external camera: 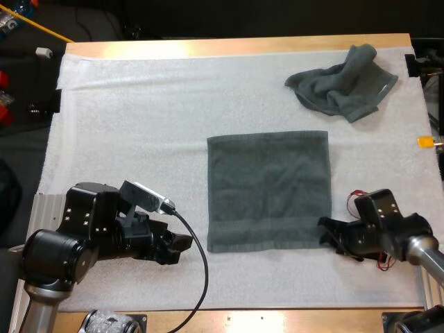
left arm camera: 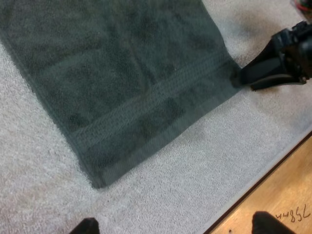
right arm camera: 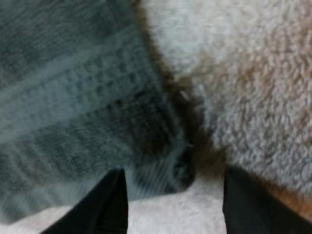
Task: Pick towel from pile, fold and stack
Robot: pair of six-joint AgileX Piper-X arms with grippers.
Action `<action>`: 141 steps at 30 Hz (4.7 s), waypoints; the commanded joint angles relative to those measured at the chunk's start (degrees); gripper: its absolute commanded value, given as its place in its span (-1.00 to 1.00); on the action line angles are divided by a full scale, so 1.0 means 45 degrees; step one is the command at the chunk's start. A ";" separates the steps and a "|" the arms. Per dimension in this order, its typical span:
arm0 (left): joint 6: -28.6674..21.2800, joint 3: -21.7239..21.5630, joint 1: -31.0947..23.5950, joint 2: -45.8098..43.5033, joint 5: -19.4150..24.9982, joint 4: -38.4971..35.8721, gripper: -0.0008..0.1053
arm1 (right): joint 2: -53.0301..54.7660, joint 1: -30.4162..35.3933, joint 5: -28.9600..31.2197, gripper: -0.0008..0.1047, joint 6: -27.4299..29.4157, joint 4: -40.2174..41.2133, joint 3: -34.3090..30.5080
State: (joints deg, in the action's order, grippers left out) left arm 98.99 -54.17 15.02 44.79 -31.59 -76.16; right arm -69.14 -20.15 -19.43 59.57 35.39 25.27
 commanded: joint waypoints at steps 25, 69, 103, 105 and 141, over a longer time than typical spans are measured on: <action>0.1160 0.1716 -0.0013 0.0291 -0.0094 0.2234 0.15 | -0.0270 -0.0008 0.0008 -0.99 0.0623 0.0096 0.0018; 0.2045 0.3920 0.1881 0.9350 -0.2153 0.7985 0.15 | -0.0270 -0.0008 0.0024 -0.99 0.0793 0.0154 0.0018; 0.0543 0.3920 0.3938 0.5396 -0.0363 0.4031 -0.98 | 0.4583 -0.0039 -0.1172 -0.99 0.1396 0.4399 0.0018; 0.0615 0.3920 0.4450 0.4891 -0.0365 0.3608 -0.98 | 0.5496 -0.0199 -0.1222 -0.99 0.1396 0.5269 0.0018; 0.3373 0.3920 -0.0205 0.7091 -0.2154 1.0707 -0.98 | 0.1790 -0.1930 0.5082 -0.99 -0.7295 -0.5153 0.0018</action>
State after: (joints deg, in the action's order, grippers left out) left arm 113.68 -36.37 14.03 76.76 -40.72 -28.74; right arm -61.13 -28.86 2.45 26.96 12.63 25.27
